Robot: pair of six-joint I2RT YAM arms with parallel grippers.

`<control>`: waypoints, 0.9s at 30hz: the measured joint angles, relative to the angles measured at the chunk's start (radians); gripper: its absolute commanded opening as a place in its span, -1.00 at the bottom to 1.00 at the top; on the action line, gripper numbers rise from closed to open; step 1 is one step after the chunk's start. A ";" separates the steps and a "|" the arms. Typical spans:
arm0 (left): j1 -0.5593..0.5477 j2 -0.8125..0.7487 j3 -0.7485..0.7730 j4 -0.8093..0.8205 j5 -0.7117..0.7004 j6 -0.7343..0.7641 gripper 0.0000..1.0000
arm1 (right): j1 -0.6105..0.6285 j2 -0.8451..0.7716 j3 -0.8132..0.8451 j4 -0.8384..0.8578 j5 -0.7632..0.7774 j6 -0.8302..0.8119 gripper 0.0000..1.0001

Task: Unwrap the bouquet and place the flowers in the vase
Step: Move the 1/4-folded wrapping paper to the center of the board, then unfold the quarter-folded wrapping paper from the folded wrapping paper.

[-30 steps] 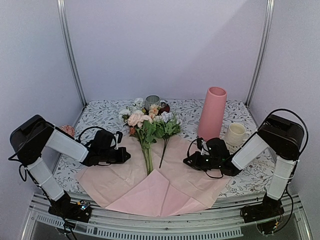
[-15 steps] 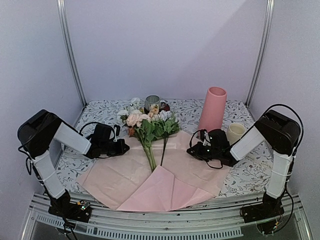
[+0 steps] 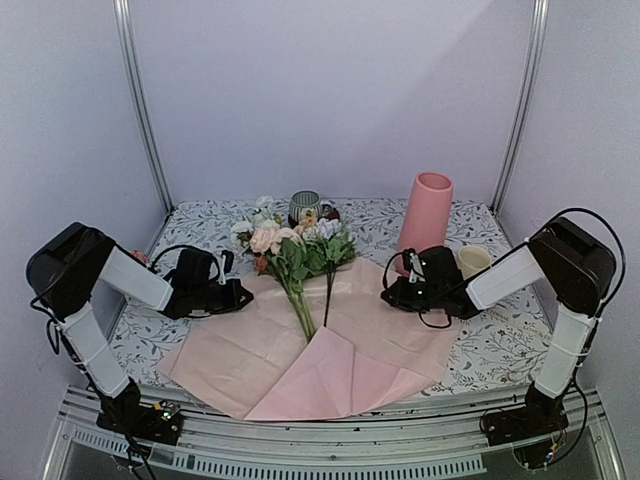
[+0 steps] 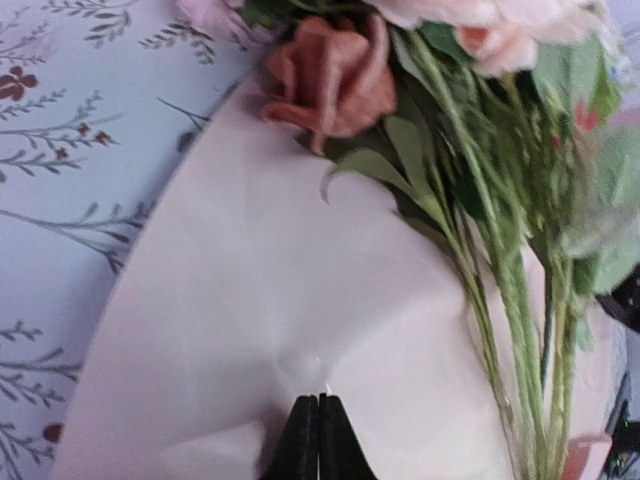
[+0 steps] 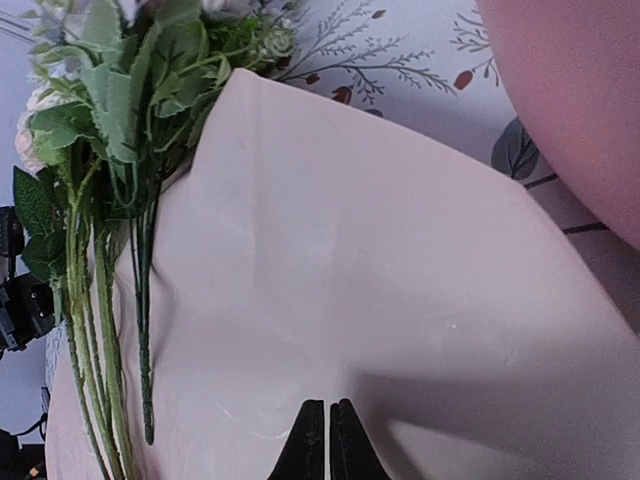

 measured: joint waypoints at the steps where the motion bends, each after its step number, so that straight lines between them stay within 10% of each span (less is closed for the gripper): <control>1: -0.005 -0.018 -0.013 -0.005 0.018 0.010 -0.83 | 0.002 -0.026 -0.008 -0.017 -0.002 -0.019 -0.84; 12: -0.273 -0.188 -0.043 -0.128 0.154 0.107 -0.95 | 0.071 -0.272 -0.101 -0.076 -0.063 -0.171 -0.85; 27: -0.550 -0.188 -0.045 -0.344 0.190 0.093 -1.00 | 0.113 -0.142 -0.123 -0.116 -0.128 -0.186 -0.93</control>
